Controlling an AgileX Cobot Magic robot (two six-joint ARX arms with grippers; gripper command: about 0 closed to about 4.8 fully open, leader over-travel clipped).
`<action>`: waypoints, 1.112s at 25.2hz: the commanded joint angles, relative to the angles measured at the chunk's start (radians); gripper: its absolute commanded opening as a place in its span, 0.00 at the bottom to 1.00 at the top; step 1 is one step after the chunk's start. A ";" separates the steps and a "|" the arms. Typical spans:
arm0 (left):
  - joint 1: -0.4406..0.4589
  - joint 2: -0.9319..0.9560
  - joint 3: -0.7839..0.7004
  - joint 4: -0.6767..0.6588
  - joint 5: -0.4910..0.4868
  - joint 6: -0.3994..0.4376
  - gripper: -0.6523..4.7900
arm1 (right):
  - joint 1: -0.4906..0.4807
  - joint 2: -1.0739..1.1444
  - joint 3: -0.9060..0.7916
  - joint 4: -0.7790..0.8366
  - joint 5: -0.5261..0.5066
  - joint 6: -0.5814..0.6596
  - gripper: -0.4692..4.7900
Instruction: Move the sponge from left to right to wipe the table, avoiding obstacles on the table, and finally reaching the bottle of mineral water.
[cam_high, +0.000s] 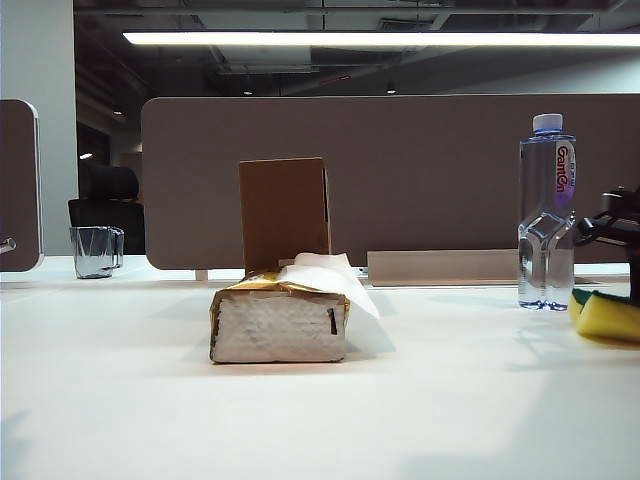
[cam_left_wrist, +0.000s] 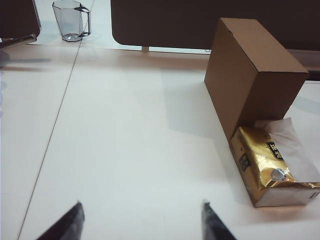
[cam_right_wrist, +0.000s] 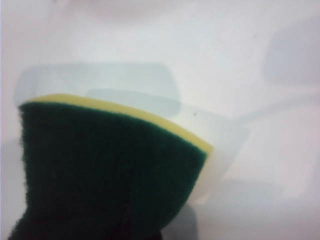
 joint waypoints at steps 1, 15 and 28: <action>0.000 -0.001 0.006 0.010 -0.003 -0.004 0.67 | -0.014 0.040 0.018 0.023 0.043 -0.020 0.07; 0.000 -0.001 0.006 0.010 -0.004 -0.008 0.67 | -0.009 0.130 0.112 0.049 -0.034 -0.019 0.07; 0.000 -0.001 0.006 0.010 -0.003 -0.008 0.67 | -0.005 0.128 0.134 0.021 -0.071 -0.018 0.21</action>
